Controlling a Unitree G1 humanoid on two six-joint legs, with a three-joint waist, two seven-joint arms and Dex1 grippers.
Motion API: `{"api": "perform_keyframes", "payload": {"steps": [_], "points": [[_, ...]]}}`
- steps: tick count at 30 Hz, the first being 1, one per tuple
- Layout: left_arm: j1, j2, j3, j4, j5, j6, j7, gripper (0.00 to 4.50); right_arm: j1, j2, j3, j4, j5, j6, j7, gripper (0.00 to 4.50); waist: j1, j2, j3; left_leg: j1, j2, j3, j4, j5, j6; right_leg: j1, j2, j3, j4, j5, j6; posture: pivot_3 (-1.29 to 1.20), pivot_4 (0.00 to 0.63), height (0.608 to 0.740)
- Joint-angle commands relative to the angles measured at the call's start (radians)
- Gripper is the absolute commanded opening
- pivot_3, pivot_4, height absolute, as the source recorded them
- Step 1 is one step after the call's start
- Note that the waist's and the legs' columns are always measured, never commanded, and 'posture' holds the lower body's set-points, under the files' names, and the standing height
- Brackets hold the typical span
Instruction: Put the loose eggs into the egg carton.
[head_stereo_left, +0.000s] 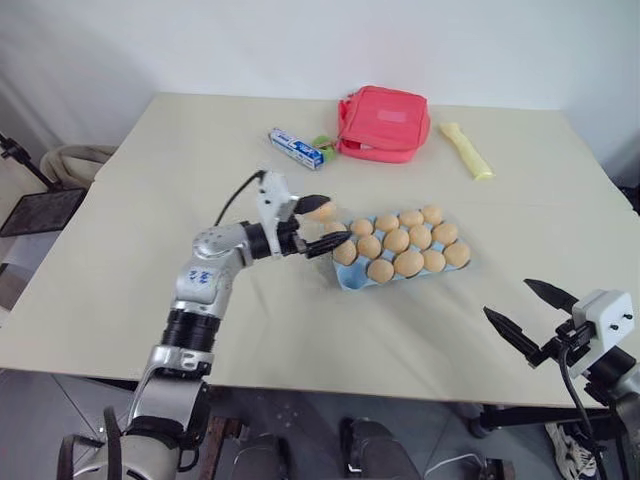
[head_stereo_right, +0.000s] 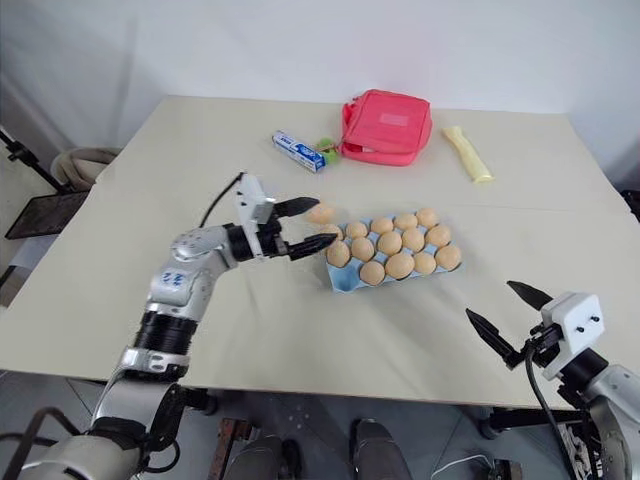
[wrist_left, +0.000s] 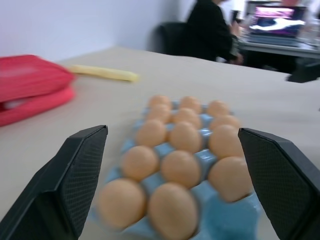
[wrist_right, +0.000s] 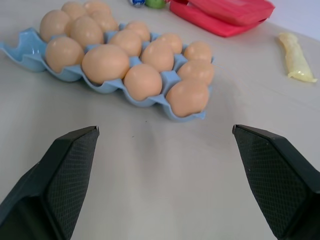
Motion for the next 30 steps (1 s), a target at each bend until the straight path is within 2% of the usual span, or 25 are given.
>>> {"api": "perform_keyframes", "payload": {"steps": [1, 8, 12, 17, 24, 30], "points": [[0.053, 0.02, 0.086, -0.101, -0.041, -0.045, 0.066, 4.45, -0.021, -0.016, -0.011, 0.003, 0.008, -0.022, 0.015, 4.5, 0.001, 0.0, 0.0, 0.0, 0.0, 0.0, 0.0, 0.0, 0.0, 0.0, 0.0, 0.0, 0.0, 0.0, 0.0, 0.0, 0.15, 0.74], [0.261, 0.069, 0.217, -0.26, -0.137, -0.033, 0.092, 4.45, -0.059, -0.026, 0.004, 0.032, 0.003, -0.016, 0.04, 4.5, -0.003, 0.0, 0.0, 0.002, 0.0, 0.001, -0.001, 0.0, -0.001, 0.001, 0.0, 0.0, 0.001, 0.0, 0.0, 0.0, 0.15, 0.74], [0.381, 0.093, 0.203, -0.34, -0.155, 0.005, 0.09, 4.45, -0.081, -0.033, 0.015, 0.045, 0.0, -0.011, 0.051, 4.5, 0.0, 0.0, 0.0, 0.003, 0.001, 0.001, 0.0, 0.0, -0.001, 0.001, 0.0, 0.0, 0.002, 0.0, -0.001, 0.0, 0.15, 0.74], [0.408, 0.1, 0.211, -0.351, -0.167, 0.003, 0.11, 4.45, -0.097, -0.038, 0.021, 0.052, -0.001, -0.007, 0.055, 4.5, 0.003, 0.0, 0.0, 0.003, -0.001, 0.001, 0.0, 0.0, -0.001, 0.002, -0.002, 0.0, 0.001, 0.0, -0.001, 0.0, 0.15, 0.74], [0.163, 0.101, 0.159, -0.092, -0.084, -0.104, 0.108, 4.45, -0.122, -0.035, 0.037, 0.063, -0.005, -0.008, 0.048, 4.5, 0.003, 0.0, 0.0, 0.003, -0.001, 0.001, 0.001, 0.001, 0.0, 0.002, -0.002, -0.001, 0.001, 0.0, -0.001, 0.0, 0.15, 0.74], [-0.141, 0.081, 0.073, 0.308, 0.017, -0.23, 0.058, 4.45, -0.117, -0.024, 0.041, 0.051, -0.012, -0.01, 0.035, 4.5, 0.002, 0.0, 0.0, 0.001, -0.001, 0.001, 0.0, 0.001, 0.001, 0.002, 0.0, -0.001, -0.001, 0.001, 0.0, 0.0, 0.15, 0.74]]}}
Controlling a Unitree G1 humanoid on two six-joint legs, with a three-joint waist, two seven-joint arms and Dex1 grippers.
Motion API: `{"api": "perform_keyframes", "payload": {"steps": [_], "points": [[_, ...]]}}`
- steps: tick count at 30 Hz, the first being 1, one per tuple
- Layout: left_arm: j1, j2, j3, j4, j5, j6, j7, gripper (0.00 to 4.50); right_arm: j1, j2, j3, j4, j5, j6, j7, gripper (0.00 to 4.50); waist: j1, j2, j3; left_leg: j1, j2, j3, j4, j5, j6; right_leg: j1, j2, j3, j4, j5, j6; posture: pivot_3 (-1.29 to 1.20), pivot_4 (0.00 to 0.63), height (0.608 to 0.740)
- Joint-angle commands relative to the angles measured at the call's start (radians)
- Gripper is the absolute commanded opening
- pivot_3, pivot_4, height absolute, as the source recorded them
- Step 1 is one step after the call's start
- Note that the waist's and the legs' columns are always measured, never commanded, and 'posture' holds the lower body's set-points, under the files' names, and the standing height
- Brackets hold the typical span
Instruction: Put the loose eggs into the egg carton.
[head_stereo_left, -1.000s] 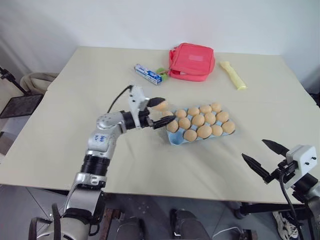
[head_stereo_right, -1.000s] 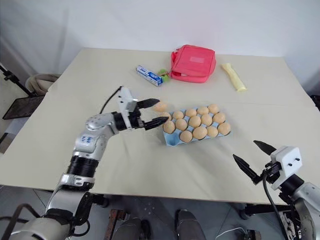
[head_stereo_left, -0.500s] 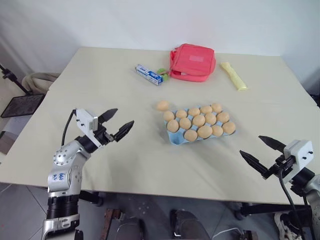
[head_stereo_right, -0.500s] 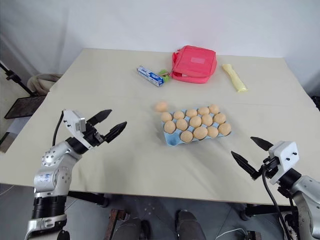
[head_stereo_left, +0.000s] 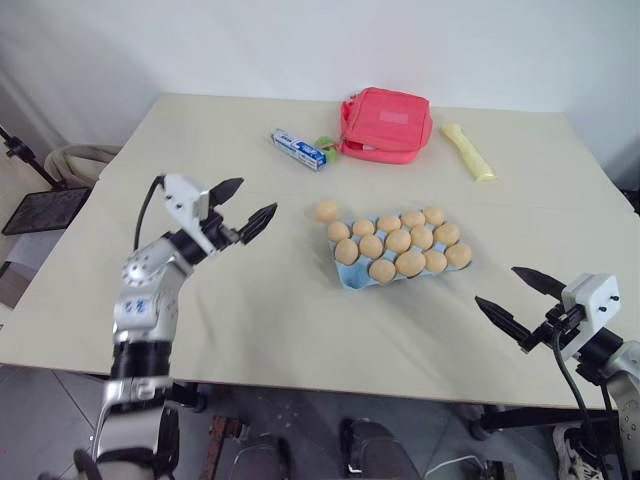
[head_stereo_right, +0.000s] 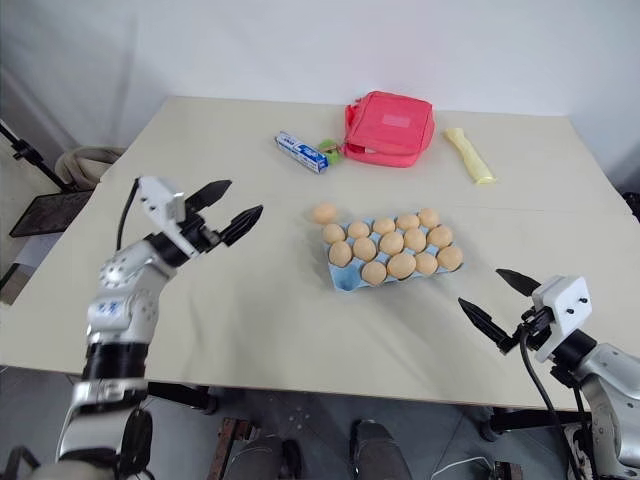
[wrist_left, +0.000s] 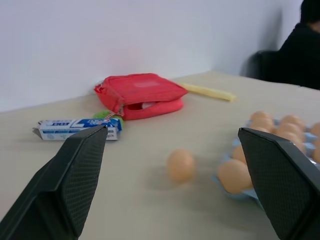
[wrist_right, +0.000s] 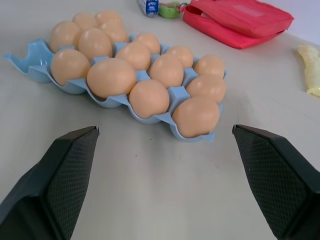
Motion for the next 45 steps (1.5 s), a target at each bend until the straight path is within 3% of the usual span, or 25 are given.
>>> {"api": "perform_keyframes", "payload": {"steps": [1, 8, 15, 30, 45], "points": [[-0.152, -0.013, -0.049, 0.217, 0.054, -0.079, -0.045, 4.45, 0.005, 0.003, -0.01, -0.026, 0.007, -0.012, -0.013, 4.5, 0.0, 0.0, 0.0, 0.0, 0.0, 0.0, 0.0, 0.0, 0.0, 0.0, 0.0, 0.0, 0.0, 0.0, 0.0, 0.0, 0.15, 0.74], [-0.412, -0.071, -0.099, 0.645, 0.147, -0.137, -0.038, 4.45, 0.05, 0.026, -0.027, -0.067, 0.008, -0.02, -0.049, 4.5, 0.001, 0.0, 0.0, -0.01, 0.0, 0.001, 0.001, 0.0, -0.002, -0.011, 0.001, 0.0, 0.0, 0.0, 0.001, 0.0, 0.15, 0.74], [-0.533, -0.128, -0.119, 0.844, 0.23, -0.14, 0.051, 4.45, 0.111, 0.046, -0.05, -0.116, 0.013, -0.02, -0.079, 4.5, -0.002, -0.002, 0.001, -0.011, 0.0, 0.003, 0.001, -0.001, -0.002, -0.012, 0.001, 0.001, 0.0, -0.001, 0.001, 0.0, 0.15, 0.74], [-0.591, -0.188, -0.129, 0.939, 0.353, -0.076, 0.268, 4.45, 0.178, 0.067, -0.071, -0.166, 0.02, -0.029, -0.113, 4.5, 0.0, -0.003, 0.002, -0.011, 0.0, 0.003, 0.002, -0.001, -0.001, -0.014, 0.002, 0.001, 0.003, -0.001, 0.001, 0.0, 0.15, 0.74], [-0.612, -0.23, -0.107, 0.951, 0.389, -0.054, 0.334, 4.45, 0.219, 0.087, -0.079, -0.183, 0.02, -0.041, -0.122, 4.5, 0.0, -0.003, 0.002, -0.011, -0.001, 0.003, 0.002, 0.0, -0.002, -0.014, 0.002, 0.001, 0.005, -0.001, 0.001, 0.0, 0.15, 0.74]]}}
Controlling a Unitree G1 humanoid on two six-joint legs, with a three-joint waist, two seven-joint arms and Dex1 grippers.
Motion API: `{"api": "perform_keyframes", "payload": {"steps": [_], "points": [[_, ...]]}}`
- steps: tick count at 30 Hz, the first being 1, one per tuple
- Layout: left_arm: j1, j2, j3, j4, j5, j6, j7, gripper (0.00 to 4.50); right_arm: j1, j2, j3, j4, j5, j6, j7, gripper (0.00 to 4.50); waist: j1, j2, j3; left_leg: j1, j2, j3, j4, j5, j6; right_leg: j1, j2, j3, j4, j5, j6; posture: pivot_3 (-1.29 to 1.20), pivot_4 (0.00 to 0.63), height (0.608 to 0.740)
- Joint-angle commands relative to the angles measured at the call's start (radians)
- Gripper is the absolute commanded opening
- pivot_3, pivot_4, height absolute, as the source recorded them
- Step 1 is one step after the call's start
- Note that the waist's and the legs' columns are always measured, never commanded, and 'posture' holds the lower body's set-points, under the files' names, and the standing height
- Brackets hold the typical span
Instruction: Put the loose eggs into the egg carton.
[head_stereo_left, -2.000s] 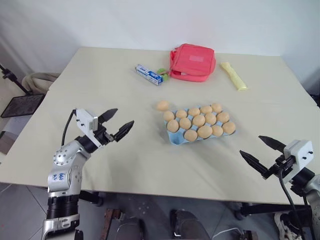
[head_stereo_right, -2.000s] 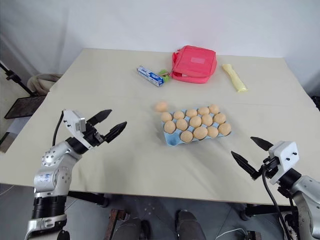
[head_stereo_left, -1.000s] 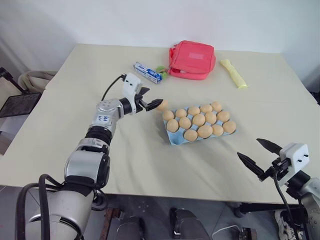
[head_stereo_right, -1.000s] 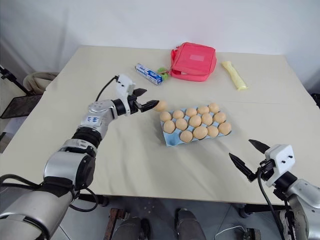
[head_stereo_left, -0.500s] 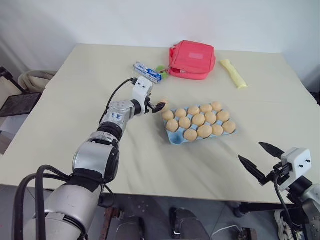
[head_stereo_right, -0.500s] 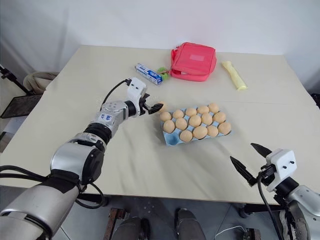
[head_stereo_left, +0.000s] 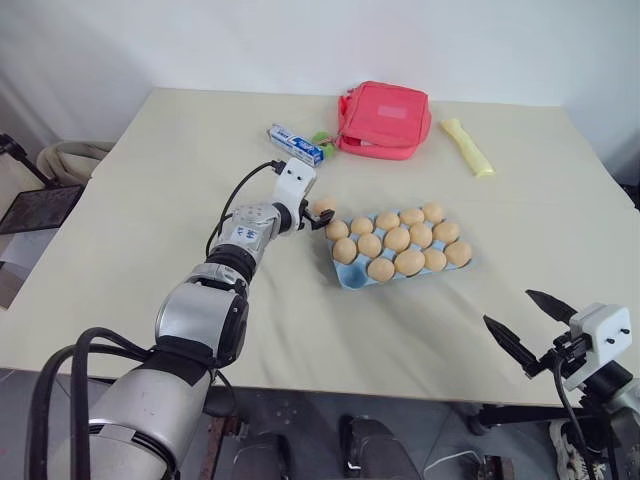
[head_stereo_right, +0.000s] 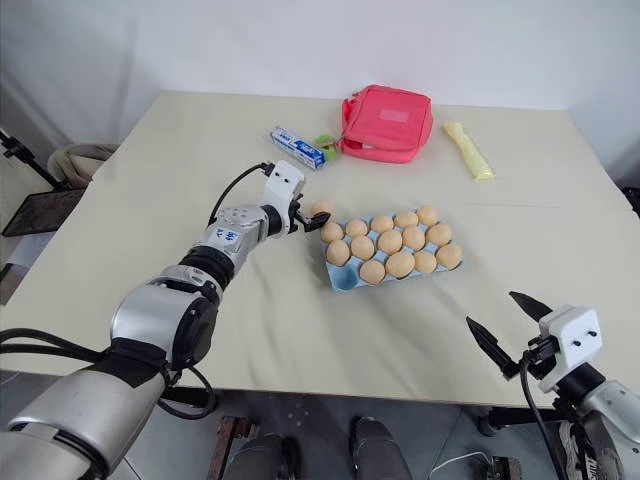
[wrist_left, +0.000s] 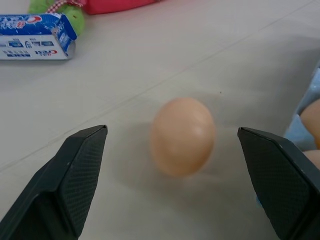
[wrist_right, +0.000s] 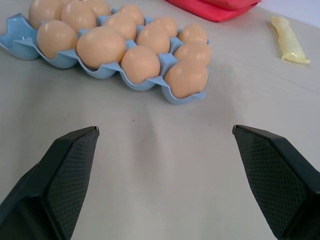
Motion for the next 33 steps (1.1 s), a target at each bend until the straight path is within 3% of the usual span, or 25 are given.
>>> {"api": "perform_keyframes", "payload": {"steps": [1, 14, 17, 29, 33], "points": [[-0.042, -0.007, 0.02, 0.0, 0.003, 0.001, 0.02, 4.45, 0.018, 0.01, -0.034, -0.045, 0.02, -0.021, -0.009, 4.5, 0.0, 0.0, 0.0, 0.0, 0.0, 0.0, 0.0, 0.0, 0.0, 0.0, 0.0, 0.0, 0.0, 0.0, 0.0, 0.0, 0.15, 0.74], [-0.039, -0.02, 0.053, 0.008, 0.012, 0.045, 0.055, 4.45, 0.046, 0.016, -0.048, -0.055, 0.021, -0.024, -0.014, 4.5, 0.0, 0.0, 0.0, 0.001, 0.0, 0.001, 0.001, 0.0, 0.0, 0.0, 0.0, 0.0, 0.002, 0.0, 0.0, 0.0, 0.15, 0.74], [-0.038, -0.024, 0.056, 0.01, 0.016, 0.053, 0.062, 3.91, 0.042, 0.013, -0.051, -0.05, 0.021, -0.024, -0.013, 4.5, 0.001, 0.0, 0.0, 0.001, 0.0, 0.001, 0.001, 0.0, 0.0, 0.0, 0.0, 0.0, 0.002, 0.0, 0.0, 0.0, 0.15, 0.74], [-0.04, -0.013, 0.082, 0.011, 0.016, 0.055, 0.088, 0.03, 0.033, 0.004, -0.062, -0.033, 0.017, -0.023, -0.008, 4.5, 0.0, 0.0, 0.0, 0.001, 0.0, 0.001, 0.002, 0.001, -0.001, 0.0, 0.0, -0.001, 0.002, 0.0, 0.0, 0.0, 0.15, 0.74], [-0.044, 0.004, 0.089, 0.008, 0.015, 0.052, 0.075, 0.03, 0.031, 0.008, -0.063, -0.031, 0.015, -0.023, -0.008, 4.5, 0.0, 0.0, 0.0, 0.001, 0.0, 0.001, 0.002, 0.001, -0.002, 0.0, 0.0, -0.001, 0.003, 0.0, 0.0, 0.0, 0.15, 0.74]]}}
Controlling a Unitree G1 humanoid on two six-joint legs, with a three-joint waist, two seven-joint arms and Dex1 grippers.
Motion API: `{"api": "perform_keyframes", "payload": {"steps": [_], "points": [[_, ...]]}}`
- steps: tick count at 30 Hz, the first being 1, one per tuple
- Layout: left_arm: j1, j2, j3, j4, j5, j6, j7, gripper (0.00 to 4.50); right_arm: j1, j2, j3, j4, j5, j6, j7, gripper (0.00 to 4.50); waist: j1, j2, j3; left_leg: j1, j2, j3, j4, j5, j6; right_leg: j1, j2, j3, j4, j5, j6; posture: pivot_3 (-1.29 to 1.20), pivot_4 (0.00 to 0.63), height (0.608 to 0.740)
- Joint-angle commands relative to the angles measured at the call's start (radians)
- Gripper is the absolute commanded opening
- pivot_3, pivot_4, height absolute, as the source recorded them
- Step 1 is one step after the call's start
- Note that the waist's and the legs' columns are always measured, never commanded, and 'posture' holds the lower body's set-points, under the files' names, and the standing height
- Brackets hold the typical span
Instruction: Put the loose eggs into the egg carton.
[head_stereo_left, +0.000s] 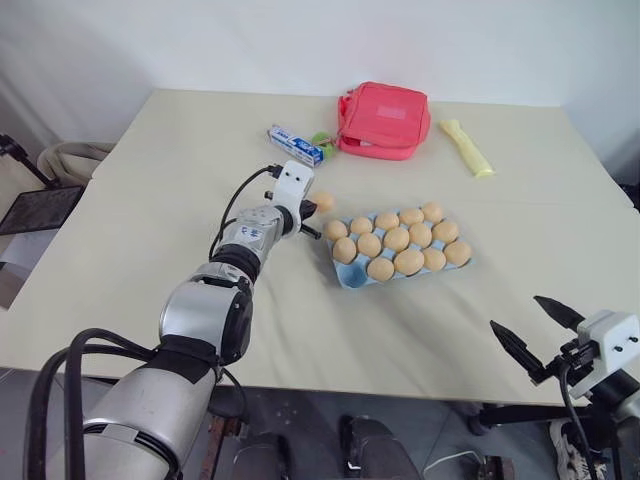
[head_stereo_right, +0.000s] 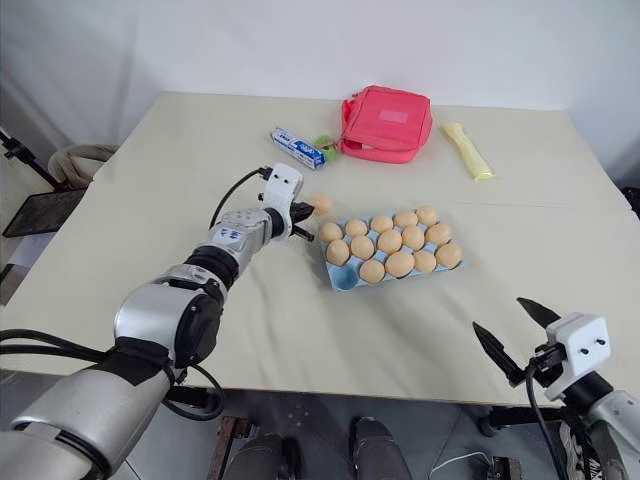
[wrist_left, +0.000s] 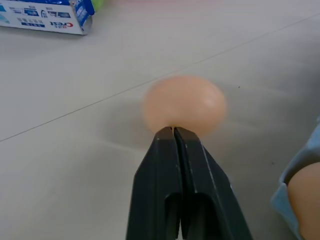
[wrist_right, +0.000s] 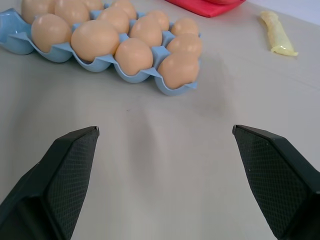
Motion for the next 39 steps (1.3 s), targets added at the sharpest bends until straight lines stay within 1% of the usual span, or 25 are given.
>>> {"api": "perform_keyframes", "payload": {"steps": [1, 9, 14, 17, 25, 28, 29, 39], "points": [[-0.033, 0.025, 0.011, -0.023, 0.001, -0.015, -0.012, 0.03, -0.002, -0.005, -0.028, -0.015, 0.014, -0.021, -0.002, 4.5, 0.0, 0.0, 0.0, 0.0, 0.0, 0.0, 0.0, 0.0, 0.0, 0.0, 0.0, 0.0, 0.0, 0.0, 0.0, 0.0, 0.15, 0.74], [-0.037, 0.062, 0.009, -0.031, -0.001, -0.021, -0.047, 0.03, -0.023, -0.006, -0.01, 0.007, 0.008, -0.024, 0.002, 4.5, 0.0, 0.0, 0.0, 0.0, 0.0, 0.001, 0.001, 0.001, -0.002, 0.0, 0.0, -0.001, 0.001, 0.0, 0.0, 0.0, 0.15, 0.74], [-0.046, 0.068, 0.008, -0.034, -0.008, -0.038, -0.128, 0.03, -0.05, -0.012, -0.003, 0.026, 0.003, -0.023, 0.01, 4.5, 0.0, 0.0, 0.0, 0.001, 0.0, 0.002, 0.002, 0.001, -0.001, 0.0, 0.0, -0.001, 0.002, 0.0, 0.0, 0.0, 0.15, 0.74], [-0.053, 0.07, 0.017, -0.034, -0.017, -0.032, -0.151, 0.65, -0.056, -0.012, -0.001, 0.03, 0.001, -0.025, 0.012, 4.5, 0.0, 0.0, 0.0, 0.001, 0.0, 0.002, 0.002, 0.001, -0.001, 0.0, 0.0, -0.001, 0.002, 0.0, 0.0, 0.0, 0.15, 0.74], [-0.078, 0.09, 0.057, -0.04, -0.045, -0.028, -0.2, 3.25, -0.032, 0.009, -0.006, 0.009, -0.002, -0.028, -0.004, 4.5, -0.001, 0.0, 0.0, 0.001, 0.0, 0.002, 0.003, 0.001, -0.001, 0.0, 0.0, -0.001, 0.003, 0.0, 0.001, 0.0, 0.15, 0.74], [-0.076, 0.095, 0.051, -0.041, -0.039, -0.024, -0.215, 4.29, -0.02, 0.015, -0.006, 0.003, 0.0, -0.032, -0.01, 4.5, -0.001, 0.0, 0.0, 0.001, 0.0, 0.002, 0.003, 0.001, -0.001, 0.0, 0.0, -0.001, 0.004, 0.0, 0.0, 0.0, 0.15, 0.74], [-0.076, 0.095, 0.05, -0.041, -0.037, -0.024, -0.214, 4.46, -0.018, 0.017, -0.006, 0.002, 0.0, -0.032, -0.011, 4.5, -0.001, 0.0, 0.0, 0.001, 0.0, 0.002, 0.004, 0.001, -0.001, 0.0, 0.0, -0.001, 0.005, 0.0, 0.0, 0.0, 0.15, 0.74], [-0.074, 0.04, 0.032, -0.027, -0.001, -0.011, -0.055, 4.46, -0.03, 0.02, 0.01, 0.009, -0.005, -0.039, -0.02, 4.5, -0.001, 0.0, 0.0, 0.001, 0.0, 0.002, 0.009, -0.001, 0.003, 0.0, 0.0, 0.0, 0.009, 0.0, 0.001, 0.0, 0.15, 0.74]]}}
